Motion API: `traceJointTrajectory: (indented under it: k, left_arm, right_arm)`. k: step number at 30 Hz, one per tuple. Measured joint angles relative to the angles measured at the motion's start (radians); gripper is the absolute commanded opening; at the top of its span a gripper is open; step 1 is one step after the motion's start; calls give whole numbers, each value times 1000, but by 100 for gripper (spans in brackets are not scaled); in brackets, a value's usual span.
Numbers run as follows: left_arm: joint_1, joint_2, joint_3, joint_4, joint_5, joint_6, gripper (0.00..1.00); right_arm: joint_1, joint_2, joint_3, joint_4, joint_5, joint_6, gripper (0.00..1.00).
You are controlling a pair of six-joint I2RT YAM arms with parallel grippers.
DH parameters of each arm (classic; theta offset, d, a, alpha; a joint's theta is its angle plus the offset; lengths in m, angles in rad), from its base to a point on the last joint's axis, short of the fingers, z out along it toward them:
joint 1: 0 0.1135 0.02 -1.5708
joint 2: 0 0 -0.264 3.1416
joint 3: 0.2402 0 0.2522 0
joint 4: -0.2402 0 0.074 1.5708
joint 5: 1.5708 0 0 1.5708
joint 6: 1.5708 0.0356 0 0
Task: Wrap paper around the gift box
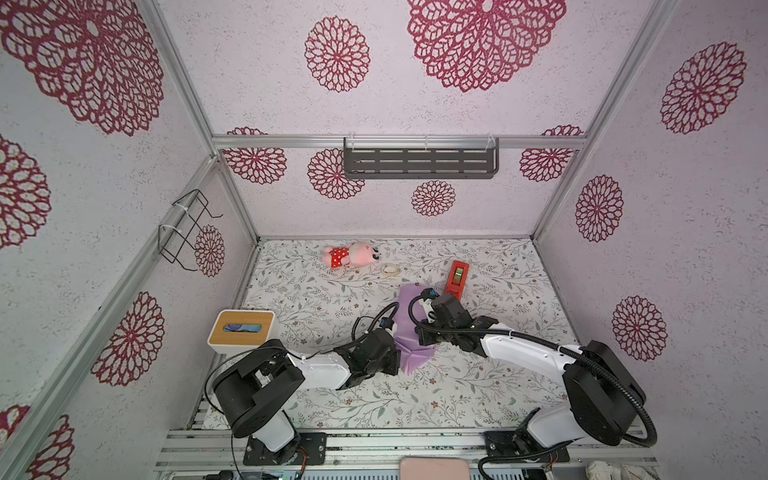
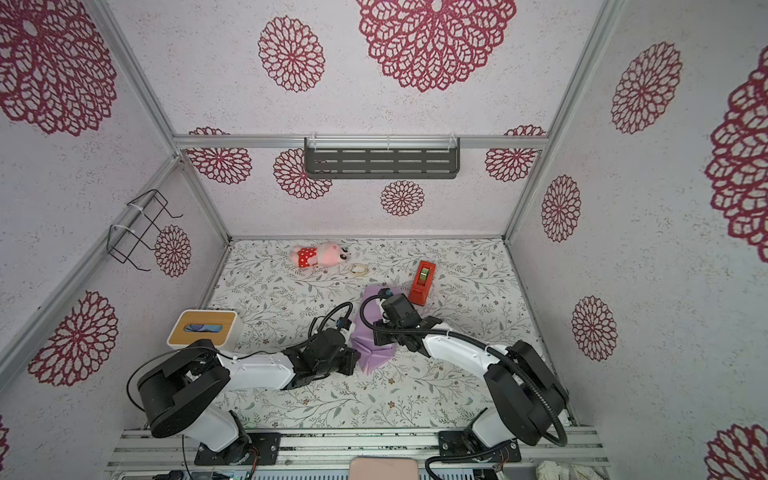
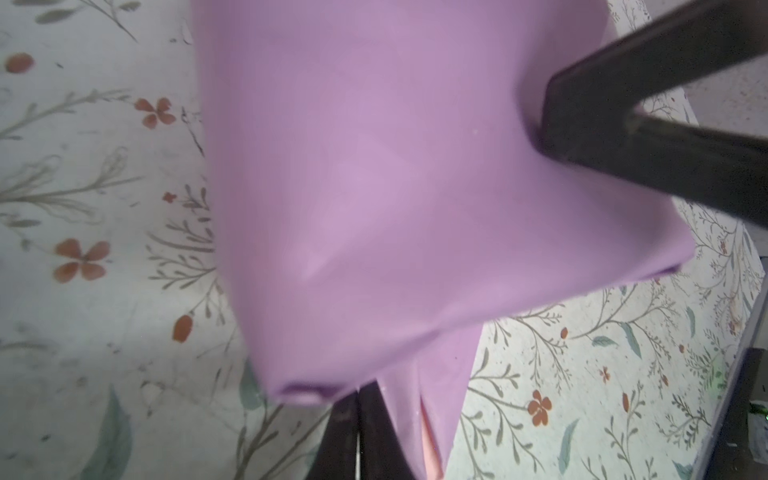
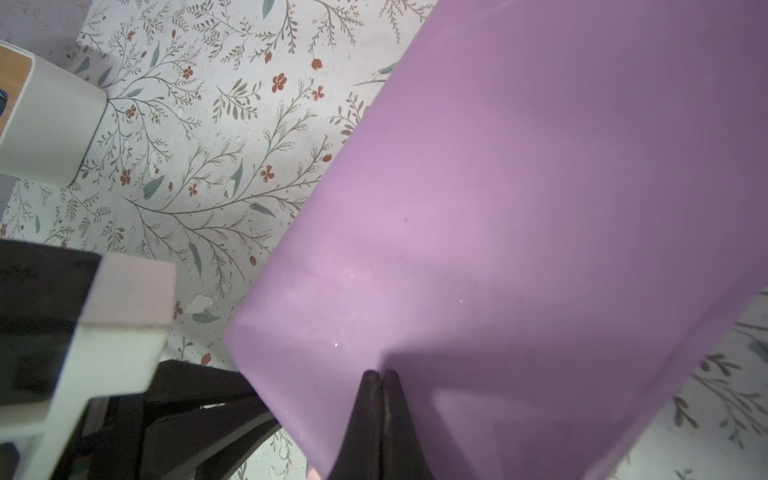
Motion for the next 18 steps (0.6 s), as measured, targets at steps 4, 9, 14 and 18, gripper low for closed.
traceJointTrajectory:
  k: [4, 9, 14, 18]
  left_arm:
    - [-4, 5, 0, -5, 11, 1, 6]
    - [-23, 21, 0, -5, 23, 3, 5]
    - [-55, 23, -6, 1, 26, 2, 3]
    - [-83, 23, -14, 16, 24, -3, 2]
  right_arm:
    - [0, 0, 0, 0, 0, 0, 4]
    - [0, 0, 0, 0, 0, 0, 4]
    - [0, 0, 0, 0, 0, 0, 4]
    - [0, 0, 0, 0, 0, 0, 4]
